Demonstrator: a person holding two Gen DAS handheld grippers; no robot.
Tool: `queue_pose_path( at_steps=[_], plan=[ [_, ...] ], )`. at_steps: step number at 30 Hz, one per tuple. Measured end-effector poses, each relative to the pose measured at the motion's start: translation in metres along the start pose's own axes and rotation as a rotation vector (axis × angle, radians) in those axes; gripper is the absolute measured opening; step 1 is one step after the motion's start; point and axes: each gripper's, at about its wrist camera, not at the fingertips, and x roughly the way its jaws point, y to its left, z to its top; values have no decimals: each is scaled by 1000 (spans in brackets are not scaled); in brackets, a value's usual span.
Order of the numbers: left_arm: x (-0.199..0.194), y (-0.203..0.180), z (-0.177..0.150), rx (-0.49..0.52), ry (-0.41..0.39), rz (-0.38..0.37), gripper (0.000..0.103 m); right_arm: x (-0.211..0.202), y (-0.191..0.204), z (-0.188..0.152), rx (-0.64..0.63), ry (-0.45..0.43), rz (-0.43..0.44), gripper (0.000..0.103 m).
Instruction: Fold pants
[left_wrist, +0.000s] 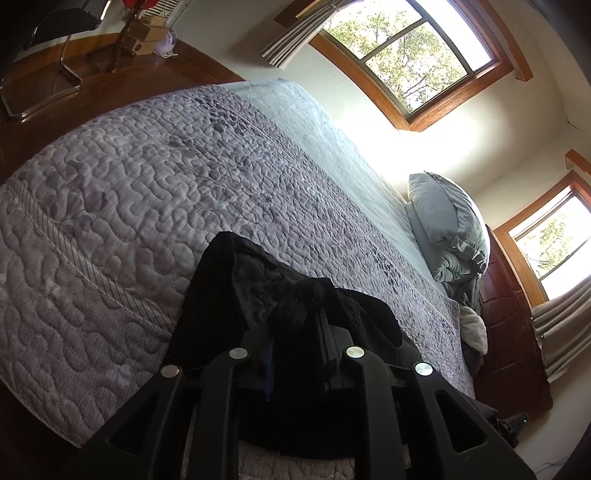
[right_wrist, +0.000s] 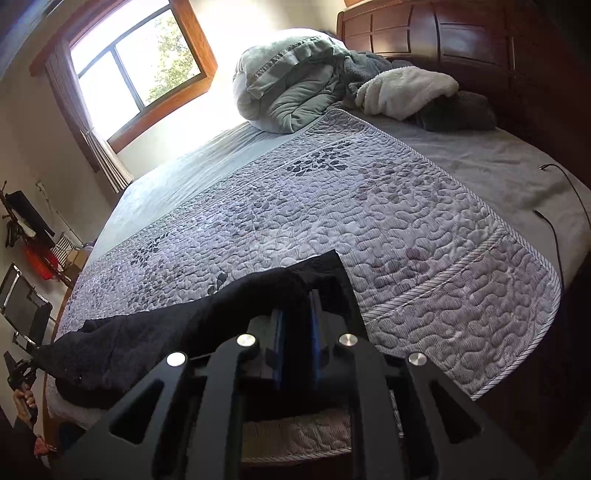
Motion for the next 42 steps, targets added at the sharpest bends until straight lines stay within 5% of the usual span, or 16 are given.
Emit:
queue_pose_path(
  at_steps=[9, 19, 26, 33, 36, 38, 42],
  plan=[
    [2, 11, -21, 64, 65, 100, 31, 1, -10, -32, 44, 26, -29, 20],
    [-20, 38, -37, -11, 52, 279, 71, 6, -35, -50, 207, 79, -41, 51],
    [-40, 44, -39, -193, -41, 101, 83, 9, -63, -73, 471, 102, 85, 59],
    [-3, 25, -40, -193, 23, 79, 81, 10, -84, -104, 725, 81, 221, 70],
    [11, 17, -43, -174, 75, 84, 57, 7, -85, -109, 772, 66, 259, 72],
    [20, 16, -46, -164, 117, 83, 29, 6, -84, -108, 780, 55, 279, 76],
    [23, 10, -48, -156, 112, 113, 23, 10, -80, -99, 784, 45, 293, 79]
  ],
)
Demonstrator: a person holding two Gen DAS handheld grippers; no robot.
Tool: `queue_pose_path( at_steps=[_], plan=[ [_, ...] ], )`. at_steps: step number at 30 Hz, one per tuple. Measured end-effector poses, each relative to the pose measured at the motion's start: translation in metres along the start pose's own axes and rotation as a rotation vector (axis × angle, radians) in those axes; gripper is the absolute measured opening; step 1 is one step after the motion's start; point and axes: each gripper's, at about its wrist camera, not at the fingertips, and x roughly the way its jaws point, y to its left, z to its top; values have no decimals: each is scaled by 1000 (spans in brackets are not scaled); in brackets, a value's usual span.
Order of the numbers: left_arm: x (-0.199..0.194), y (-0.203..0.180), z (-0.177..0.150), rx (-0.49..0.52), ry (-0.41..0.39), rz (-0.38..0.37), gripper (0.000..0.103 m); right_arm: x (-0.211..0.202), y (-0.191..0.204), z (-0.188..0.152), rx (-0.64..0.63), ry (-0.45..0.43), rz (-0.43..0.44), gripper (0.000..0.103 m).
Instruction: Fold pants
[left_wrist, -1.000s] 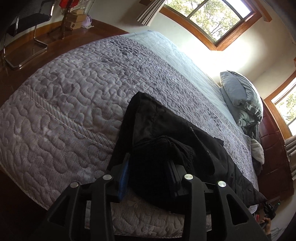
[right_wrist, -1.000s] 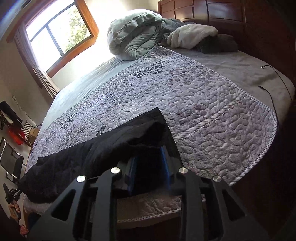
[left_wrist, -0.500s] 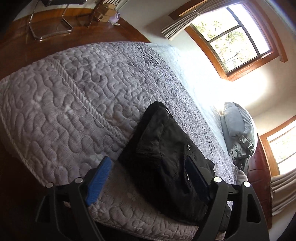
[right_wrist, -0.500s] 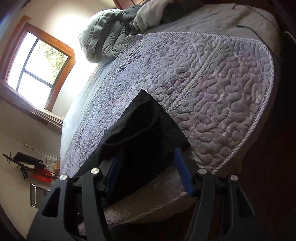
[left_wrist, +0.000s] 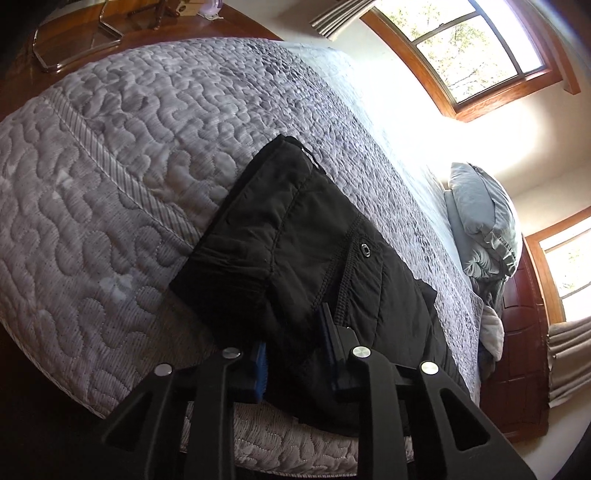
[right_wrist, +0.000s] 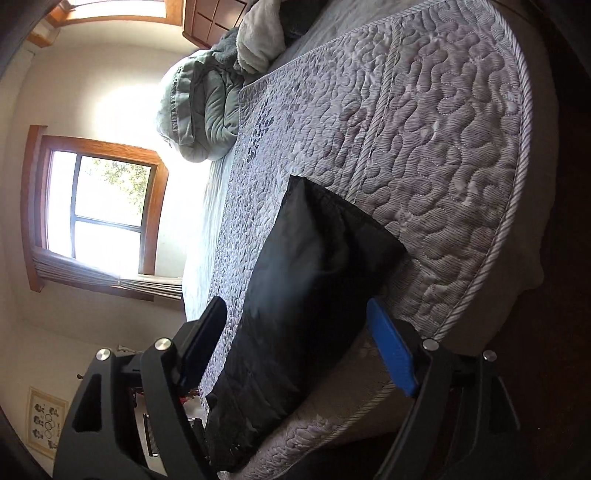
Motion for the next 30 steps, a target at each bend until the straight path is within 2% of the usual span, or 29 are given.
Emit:
queue_pose_path(
  at_steps=[3, 6, 10, 14, 16, 18, 20, 24, 30],
  plan=[
    [3, -2, -1, -1, 2, 32, 14, -3, 16, 4, -38, -22, 7, 82],
    [8, -3, 0, -3, -9, 54, 12, 5, 19, 6, -52, 4, -108, 81],
    [6, 0, 1, -15, -34, 55, 11, 10, -2, 4, -8, 10, -128, 81],
    [8, 8, -3, -37, -25, 51, 11, 34, -26, 0, 21, 54, -153, 73],
    [8, 10, -4, -33, -22, 56, 11, 45, -30, 2, 19, 58, -165, 67],
    [7, 9, -3, -32, -27, 61, 11, 52, -26, 6, -2, 50, -176, 33],
    [5, 9, -3, -36, -48, 70, 11, 57, -14, 13, -52, 41, -176, 14],
    [5, 14, -8, -75, -68, 76, 11, 62, 7, 20, -113, 30, -190, 10],
    [-9, 17, -8, -85, -119, 69, 11, 59, -18, 13, -65, 25, -220, 9]
  ],
)
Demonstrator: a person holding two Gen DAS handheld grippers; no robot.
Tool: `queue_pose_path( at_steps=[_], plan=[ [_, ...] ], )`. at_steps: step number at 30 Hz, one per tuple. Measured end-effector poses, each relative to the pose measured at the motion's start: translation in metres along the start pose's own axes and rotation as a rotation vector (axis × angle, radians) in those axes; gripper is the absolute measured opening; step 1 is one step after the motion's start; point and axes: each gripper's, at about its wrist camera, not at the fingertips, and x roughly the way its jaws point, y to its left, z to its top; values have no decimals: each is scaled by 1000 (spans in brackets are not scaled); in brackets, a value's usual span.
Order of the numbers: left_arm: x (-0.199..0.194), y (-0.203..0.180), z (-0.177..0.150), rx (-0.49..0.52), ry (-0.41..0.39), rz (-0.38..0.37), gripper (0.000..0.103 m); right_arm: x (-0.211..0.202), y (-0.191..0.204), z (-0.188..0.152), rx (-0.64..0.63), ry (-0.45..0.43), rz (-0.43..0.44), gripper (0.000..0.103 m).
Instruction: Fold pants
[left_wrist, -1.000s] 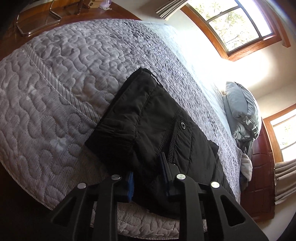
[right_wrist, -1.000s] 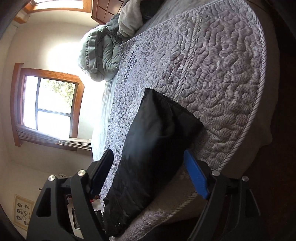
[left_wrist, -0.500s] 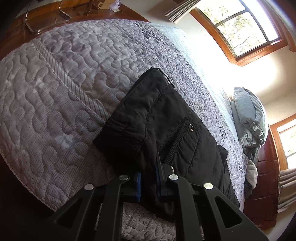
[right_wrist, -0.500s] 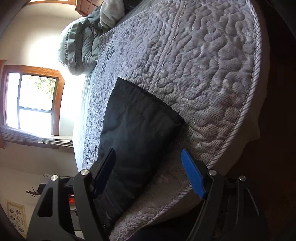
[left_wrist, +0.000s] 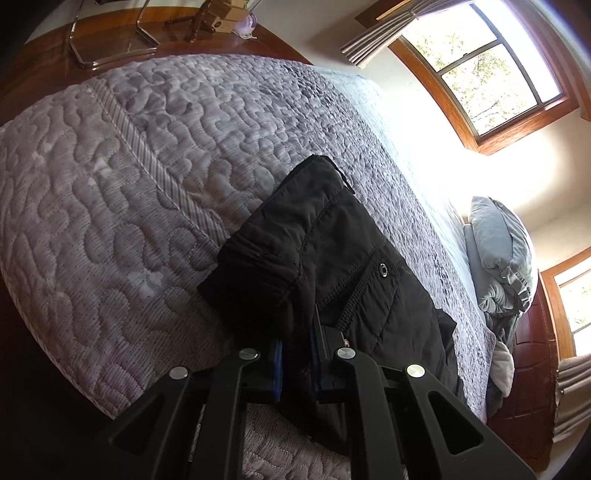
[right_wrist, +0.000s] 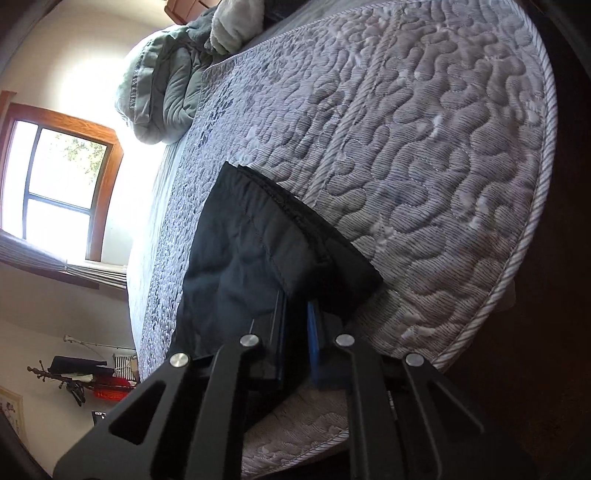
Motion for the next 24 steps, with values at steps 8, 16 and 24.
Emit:
queue_pose_path(
  at_steps=[8, 16, 24],
  plan=[
    [3, 2, 2, 13, 18, 34, 11, 10, -15, -1, 35, 22, -11, 9],
    [-9, -16, 3, 72, 35, 42, 34, -20, -22, -1, 85, -4, 37, 24],
    [-35, -34, -4, 148, -9, 14, 82, -32, -27, -4, 125, -11, 81, 61]
  ],
)
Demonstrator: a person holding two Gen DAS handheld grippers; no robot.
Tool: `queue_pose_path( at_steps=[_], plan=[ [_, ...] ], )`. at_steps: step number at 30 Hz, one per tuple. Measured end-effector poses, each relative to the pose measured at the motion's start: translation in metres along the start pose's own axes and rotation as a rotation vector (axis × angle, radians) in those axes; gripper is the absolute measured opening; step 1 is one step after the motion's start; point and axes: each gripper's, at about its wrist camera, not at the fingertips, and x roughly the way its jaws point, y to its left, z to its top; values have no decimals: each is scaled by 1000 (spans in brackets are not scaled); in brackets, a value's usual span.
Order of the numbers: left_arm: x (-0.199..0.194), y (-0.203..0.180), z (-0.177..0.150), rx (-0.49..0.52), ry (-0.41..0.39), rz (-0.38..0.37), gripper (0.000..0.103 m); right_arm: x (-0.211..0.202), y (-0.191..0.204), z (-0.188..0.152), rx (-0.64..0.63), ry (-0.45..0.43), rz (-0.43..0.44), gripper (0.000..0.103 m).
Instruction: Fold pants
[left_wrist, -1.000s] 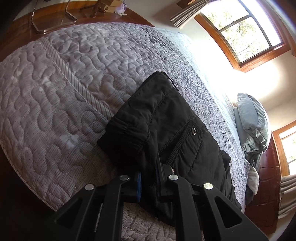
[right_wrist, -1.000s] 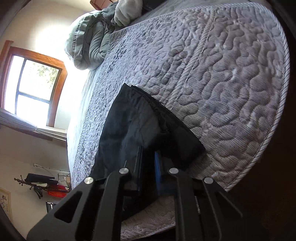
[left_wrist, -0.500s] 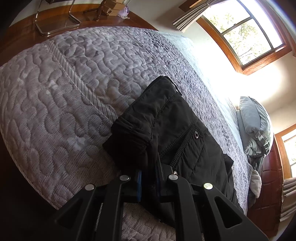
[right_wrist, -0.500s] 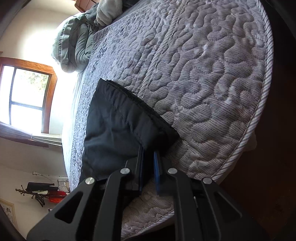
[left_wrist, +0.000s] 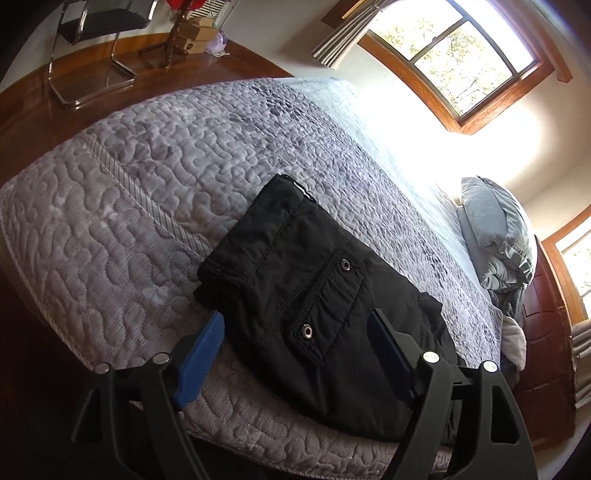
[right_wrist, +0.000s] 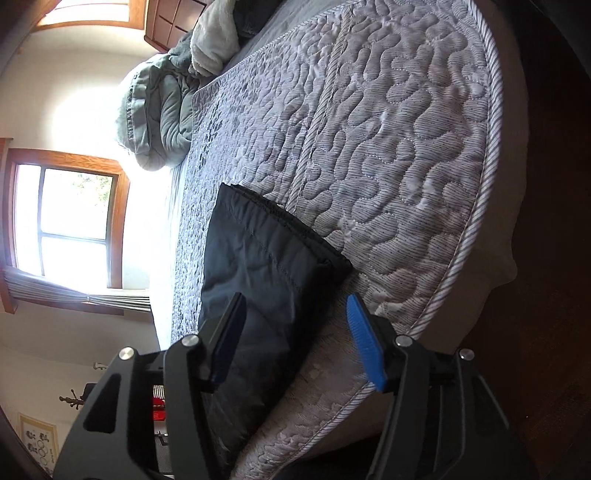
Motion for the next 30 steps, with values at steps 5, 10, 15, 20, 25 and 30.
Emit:
queue_pose_path(
  at_steps=[5, 10, 15, 20, 25, 30],
  plan=[
    [13, -3, -11, 9, 42, 11, 85, 16, -1, -5, 14, 13, 1, 65],
    [20, 4, -17, -45, 70, 4, 88, 31, -3, -4, 19, 16, -12, 67],
    [30, 8, -21, -70, 102, 9, 89, 39, -6, 1, 29, 5, 2, 67],
    [41, 9, -22, -91, 125, 12, 89, 44, -9, 2, 29, -2, 6, 67],
    [47, 7, -24, -95, 134, 16, 89, 45, -13, 3, 30, -13, 28, 70],
    [52, 8, -26, -104, 148, 23, 89, 48, -12, 3, 26, -22, 36, 74]
  ],
)
